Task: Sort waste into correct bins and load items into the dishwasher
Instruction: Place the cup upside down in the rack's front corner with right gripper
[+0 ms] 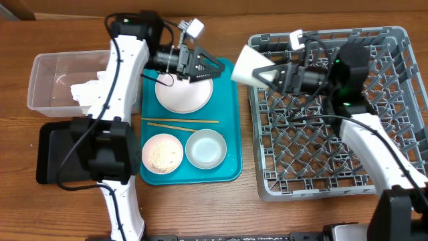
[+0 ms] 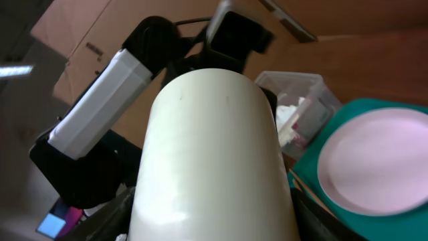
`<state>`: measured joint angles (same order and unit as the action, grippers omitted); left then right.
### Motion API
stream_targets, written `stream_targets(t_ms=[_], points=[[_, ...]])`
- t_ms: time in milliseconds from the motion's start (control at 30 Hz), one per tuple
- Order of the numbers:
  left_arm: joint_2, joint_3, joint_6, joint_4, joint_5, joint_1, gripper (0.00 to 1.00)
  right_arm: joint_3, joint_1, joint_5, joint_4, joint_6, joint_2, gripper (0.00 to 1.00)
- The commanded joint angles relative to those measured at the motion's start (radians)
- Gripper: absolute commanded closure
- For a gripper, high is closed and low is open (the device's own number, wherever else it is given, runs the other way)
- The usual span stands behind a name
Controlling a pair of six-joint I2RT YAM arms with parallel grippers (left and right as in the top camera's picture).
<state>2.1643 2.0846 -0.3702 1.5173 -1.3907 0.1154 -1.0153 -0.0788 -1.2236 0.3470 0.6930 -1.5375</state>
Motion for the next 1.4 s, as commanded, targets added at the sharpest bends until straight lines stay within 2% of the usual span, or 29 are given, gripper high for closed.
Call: stream_targets(t_ms=[0, 67, 133, 233, 333, 467, 600, 767, 933, 1167, 1233, 1367], points=[[-0.003, 0.018, -0.006, -0.093, 0.105, -0.067, 0.17, -0.019, 0.010, 0.019, -0.127, -0.066, 0.097, 0.41], [-0.003, 0.018, -0.002, -0.162, 0.183, -0.090, 0.17, -0.019, 0.008, 0.094, -0.294, -0.157, 0.143, 0.40], [-0.003, 0.018, 0.048, -0.226, 0.262, -0.108, 0.18, -0.019, -0.002, 0.222, -0.498, -0.256, 0.199, 0.40], [-0.003, 0.018, 0.126, -0.304, 0.368, -0.119, 0.19, -0.019, -0.023, 0.450, -0.751, -0.330, 0.294, 0.41], [-0.003, 0.018, 0.170, -0.353, 0.459, -0.120, 0.19, -0.024, -0.056, 0.674, -0.946, -0.335, 0.399, 0.41], [-0.003, 0.018, 0.155, -0.374, 0.539, -0.119, 0.19, -0.066, -0.129, 0.903, -1.202, -0.322, 0.497, 0.41], [-0.003, 0.019, 0.137, -0.373, 0.646, -0.112, 0.19, -0.122, -0.274, 1.144, -1.478, -0.225, 0.512, 0.41], [-0.003, 0.019, 0.138, -0.366, 0.727, -0.092, 0.20, -0.124, -0.381, 1.216, -1.629, -0.117, 0.456, 0.41], [-0.003, 0.019, 0.138, -0.362, 0.811, -0.061, 0.21, -0.124, -0.392, 1.225, -1.724, -0.089, 0.332, 0.42], [-0.003, 0.019, 0.130, -0.343, 0.890, -0.035, 0.19, -0.113, -0.393, 1.216, -1.757, -0.091, 0.210, 0.44], [-0.003, 0.019, 0.130, -0.344, 0.894, -0.035, 0.19, -0.103, -0.393, 1.209, -1.752, -0.094, 0.184, 0.36], [-0.003, 0.056, 0.131, -0.332, 0.895, -0.037, 0.20, -0.102, -0.393, 1.202, -1.733, -0.097, 0.140, 0.12]])
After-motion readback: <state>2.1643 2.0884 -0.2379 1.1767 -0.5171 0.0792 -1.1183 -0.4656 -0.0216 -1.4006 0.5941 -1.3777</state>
